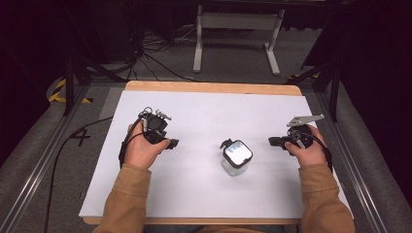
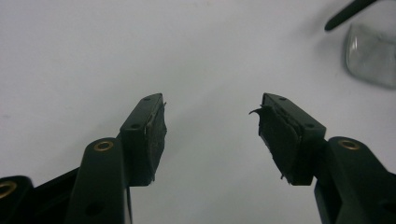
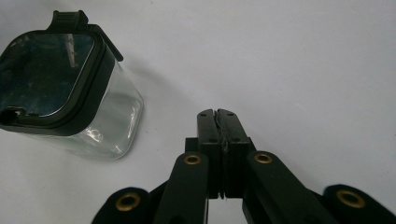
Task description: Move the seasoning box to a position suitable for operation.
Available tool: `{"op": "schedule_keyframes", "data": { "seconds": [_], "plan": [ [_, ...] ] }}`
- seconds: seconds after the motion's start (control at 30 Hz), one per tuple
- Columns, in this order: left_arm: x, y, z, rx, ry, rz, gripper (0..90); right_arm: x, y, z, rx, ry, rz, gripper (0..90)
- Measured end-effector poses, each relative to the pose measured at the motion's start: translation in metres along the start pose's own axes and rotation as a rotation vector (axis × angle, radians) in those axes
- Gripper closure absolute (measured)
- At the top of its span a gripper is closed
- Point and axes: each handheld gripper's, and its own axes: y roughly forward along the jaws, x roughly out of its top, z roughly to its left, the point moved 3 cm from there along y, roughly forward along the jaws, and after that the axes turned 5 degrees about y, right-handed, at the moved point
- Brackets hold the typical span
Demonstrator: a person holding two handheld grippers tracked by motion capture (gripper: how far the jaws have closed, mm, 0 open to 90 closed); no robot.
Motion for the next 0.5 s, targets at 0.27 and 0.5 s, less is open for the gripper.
{"op": "schedule_keyframes", "data": {
  "seconds": [0.27, 0.5],
  "plan": [
    [-0.016, 0.0, 0.001, -0.103, 0.022, -0.001, 48.2, 0.002, 0.004, 0.006, 0.005, -0.056, 0.02, 90.0],
    [-0.022, -0.009, 0.011, -0.079, 0.01, 0.006, 43.1, 0.002, -0.001, 0.008, 0.018, -0.058, 0.008, 90.0]
  ]
}}
